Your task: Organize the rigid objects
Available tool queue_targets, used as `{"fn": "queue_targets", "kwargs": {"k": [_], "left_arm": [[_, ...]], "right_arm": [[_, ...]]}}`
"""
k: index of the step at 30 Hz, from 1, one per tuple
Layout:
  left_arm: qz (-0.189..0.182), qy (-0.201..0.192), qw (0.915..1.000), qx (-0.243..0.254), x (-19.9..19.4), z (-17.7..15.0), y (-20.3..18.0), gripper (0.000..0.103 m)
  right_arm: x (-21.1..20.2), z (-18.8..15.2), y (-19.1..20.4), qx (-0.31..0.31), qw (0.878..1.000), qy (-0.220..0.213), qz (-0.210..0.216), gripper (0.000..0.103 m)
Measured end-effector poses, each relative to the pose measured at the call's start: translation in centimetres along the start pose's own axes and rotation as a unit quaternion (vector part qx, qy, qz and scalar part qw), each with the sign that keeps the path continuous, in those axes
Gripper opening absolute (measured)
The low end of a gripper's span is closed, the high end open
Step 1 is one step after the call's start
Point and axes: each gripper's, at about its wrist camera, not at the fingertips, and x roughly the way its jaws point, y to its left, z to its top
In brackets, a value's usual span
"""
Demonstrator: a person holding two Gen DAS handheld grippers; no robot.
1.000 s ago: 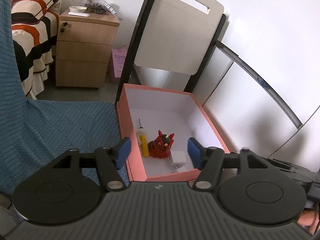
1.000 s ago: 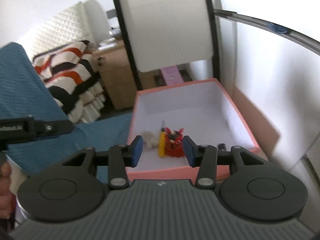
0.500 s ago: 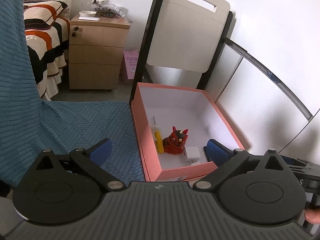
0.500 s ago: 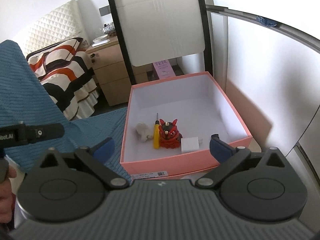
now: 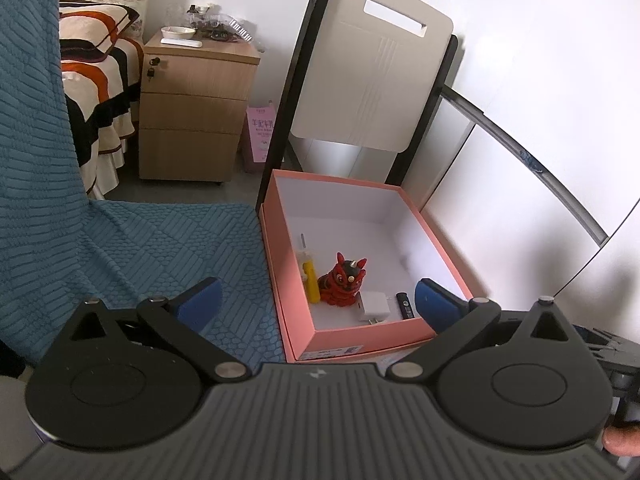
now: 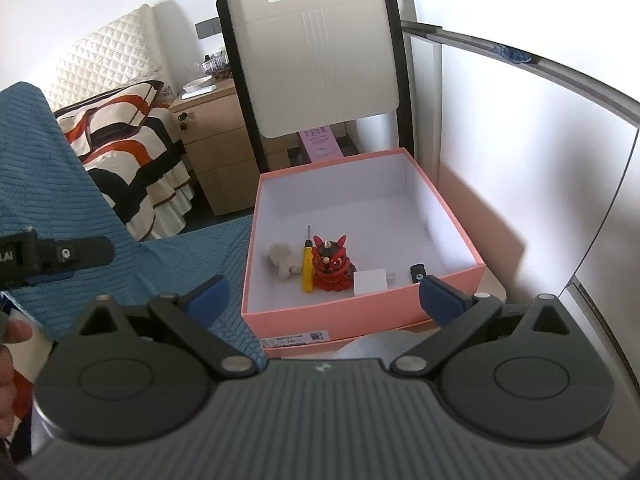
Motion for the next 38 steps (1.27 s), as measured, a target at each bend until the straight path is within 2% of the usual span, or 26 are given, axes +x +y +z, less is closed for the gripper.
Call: {"fn": "queue_targets", "kwargs": {"k": [17, 38], "left_arm": [[0.012, -0.009, 0.9998, 0.013, -3.3, -0.6, -2.0, 0.103], [0.012, -0.01, 0.9998, 0.014, -3.8, -0.3, -2.4, 0.103]], "right_arm": [[-2.9, -0.3, -0.2, -0.015, 1.0, -0.018, 0.002, 0.103], [-3.5, 0.0, -0.3, -0.014, 1.0, -0.023, 0.004, 0.103]]}}
